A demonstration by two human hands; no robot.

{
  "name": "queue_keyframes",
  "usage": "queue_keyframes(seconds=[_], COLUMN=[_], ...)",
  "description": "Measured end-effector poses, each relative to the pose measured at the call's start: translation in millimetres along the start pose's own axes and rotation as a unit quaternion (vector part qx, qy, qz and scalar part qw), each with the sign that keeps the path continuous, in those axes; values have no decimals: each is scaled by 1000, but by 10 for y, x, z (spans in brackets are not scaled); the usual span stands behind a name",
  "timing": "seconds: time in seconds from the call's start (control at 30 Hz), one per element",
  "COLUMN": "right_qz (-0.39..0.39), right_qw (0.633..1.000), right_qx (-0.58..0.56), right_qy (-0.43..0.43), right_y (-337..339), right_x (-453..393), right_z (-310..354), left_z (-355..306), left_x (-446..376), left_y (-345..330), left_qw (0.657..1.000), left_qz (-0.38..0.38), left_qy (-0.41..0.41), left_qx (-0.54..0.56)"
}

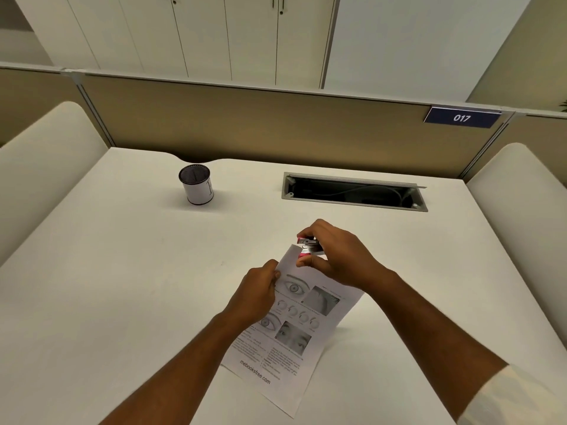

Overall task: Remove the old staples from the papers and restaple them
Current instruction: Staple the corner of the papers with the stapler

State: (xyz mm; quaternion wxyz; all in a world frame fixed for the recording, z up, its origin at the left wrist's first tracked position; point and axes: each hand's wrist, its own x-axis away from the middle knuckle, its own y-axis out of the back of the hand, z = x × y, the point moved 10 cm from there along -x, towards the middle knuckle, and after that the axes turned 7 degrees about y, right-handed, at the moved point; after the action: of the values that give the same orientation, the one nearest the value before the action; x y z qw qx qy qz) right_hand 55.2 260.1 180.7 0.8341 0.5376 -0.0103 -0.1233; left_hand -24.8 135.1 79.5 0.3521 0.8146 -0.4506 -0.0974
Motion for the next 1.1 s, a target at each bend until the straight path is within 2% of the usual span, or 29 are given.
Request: queue_keyframes(seconds=[0.37, 1.1], right_qz=[28, 50], right_qw=[999, 994], right_qx=[8, 82], right_qy=[41, 49], right_y=[-9, -14], right_x=[-89, -144], right_z=[162, 361], left_z=[-183, -182], left_x=[16, 151], left_y=[35, 165], left_qw=[999, 995], left_qz=[-5, 11], left_qy=[-39, -23], left_qx=[-28, -93])
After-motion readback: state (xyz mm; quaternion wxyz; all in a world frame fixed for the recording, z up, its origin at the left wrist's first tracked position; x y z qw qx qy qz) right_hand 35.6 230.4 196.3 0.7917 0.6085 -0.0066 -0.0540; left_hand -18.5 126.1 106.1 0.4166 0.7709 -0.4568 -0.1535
